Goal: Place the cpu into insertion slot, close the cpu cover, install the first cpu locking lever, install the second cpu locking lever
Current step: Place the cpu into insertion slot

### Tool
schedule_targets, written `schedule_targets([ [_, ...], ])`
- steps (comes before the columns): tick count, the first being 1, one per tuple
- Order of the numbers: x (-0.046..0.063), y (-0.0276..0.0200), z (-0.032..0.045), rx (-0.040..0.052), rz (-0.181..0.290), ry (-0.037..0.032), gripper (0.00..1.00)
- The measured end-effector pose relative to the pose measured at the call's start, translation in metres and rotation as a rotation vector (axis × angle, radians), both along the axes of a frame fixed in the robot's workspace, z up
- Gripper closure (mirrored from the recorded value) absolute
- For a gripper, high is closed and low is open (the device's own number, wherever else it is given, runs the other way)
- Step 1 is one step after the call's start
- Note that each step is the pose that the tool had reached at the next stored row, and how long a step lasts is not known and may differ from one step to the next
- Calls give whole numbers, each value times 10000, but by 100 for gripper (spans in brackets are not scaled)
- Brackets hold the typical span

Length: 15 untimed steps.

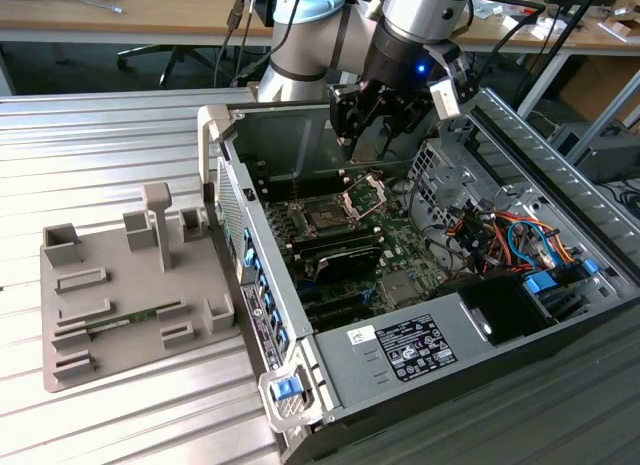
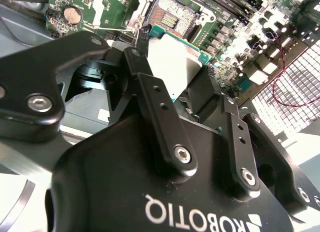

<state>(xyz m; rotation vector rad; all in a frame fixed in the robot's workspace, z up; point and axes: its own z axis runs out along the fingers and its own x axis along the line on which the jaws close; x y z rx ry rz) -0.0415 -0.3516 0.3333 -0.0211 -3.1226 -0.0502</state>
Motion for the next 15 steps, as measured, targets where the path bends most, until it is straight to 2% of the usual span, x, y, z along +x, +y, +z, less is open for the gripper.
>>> schedule_targets([
  [15,0,0,0,0,-133,0,46],
])
